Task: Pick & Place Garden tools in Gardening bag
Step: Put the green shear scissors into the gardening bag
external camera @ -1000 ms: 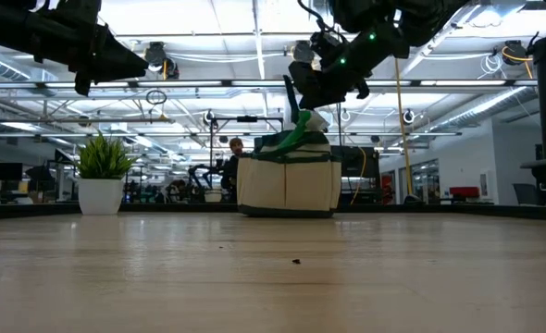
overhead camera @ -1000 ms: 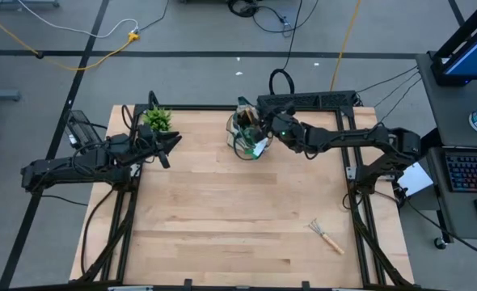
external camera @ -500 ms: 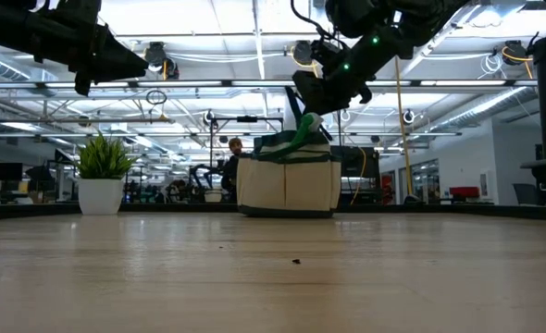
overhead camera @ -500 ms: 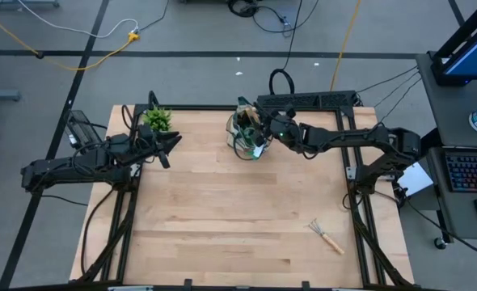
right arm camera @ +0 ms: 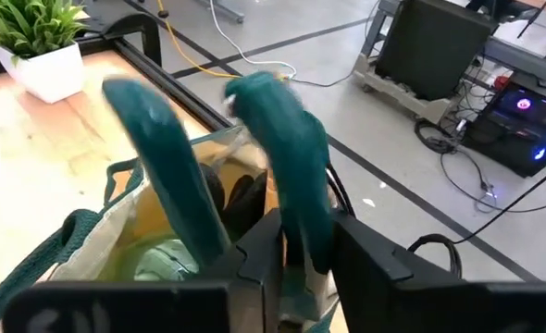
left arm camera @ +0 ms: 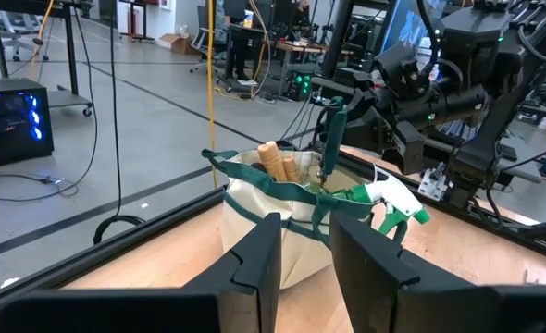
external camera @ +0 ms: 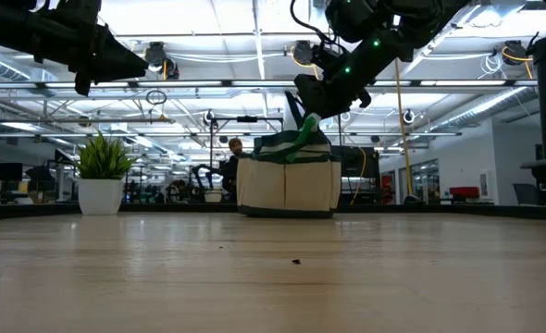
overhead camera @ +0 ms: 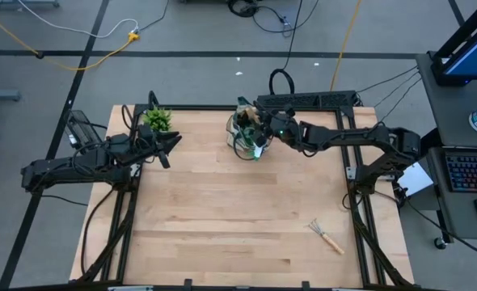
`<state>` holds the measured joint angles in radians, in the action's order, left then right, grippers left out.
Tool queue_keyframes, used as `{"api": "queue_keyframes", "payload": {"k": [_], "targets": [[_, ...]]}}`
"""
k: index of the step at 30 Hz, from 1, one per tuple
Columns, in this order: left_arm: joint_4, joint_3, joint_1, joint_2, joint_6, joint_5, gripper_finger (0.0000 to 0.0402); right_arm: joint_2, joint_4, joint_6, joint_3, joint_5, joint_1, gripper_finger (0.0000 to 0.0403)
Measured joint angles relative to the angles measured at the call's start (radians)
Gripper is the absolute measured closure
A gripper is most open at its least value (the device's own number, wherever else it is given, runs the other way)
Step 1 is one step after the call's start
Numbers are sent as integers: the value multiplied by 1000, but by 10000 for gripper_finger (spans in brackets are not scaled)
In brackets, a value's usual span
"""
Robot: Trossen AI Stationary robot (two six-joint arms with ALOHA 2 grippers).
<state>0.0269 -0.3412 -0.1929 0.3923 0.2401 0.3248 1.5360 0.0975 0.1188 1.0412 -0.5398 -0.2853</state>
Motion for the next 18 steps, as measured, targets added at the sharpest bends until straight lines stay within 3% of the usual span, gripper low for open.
{"api": "queue_keyframes", "payload": {"k": [18], "targets": [[0, 0, 0, 0, 0, 0, 302, 0, -5, -9, 0, 21, -9, 281]]}}
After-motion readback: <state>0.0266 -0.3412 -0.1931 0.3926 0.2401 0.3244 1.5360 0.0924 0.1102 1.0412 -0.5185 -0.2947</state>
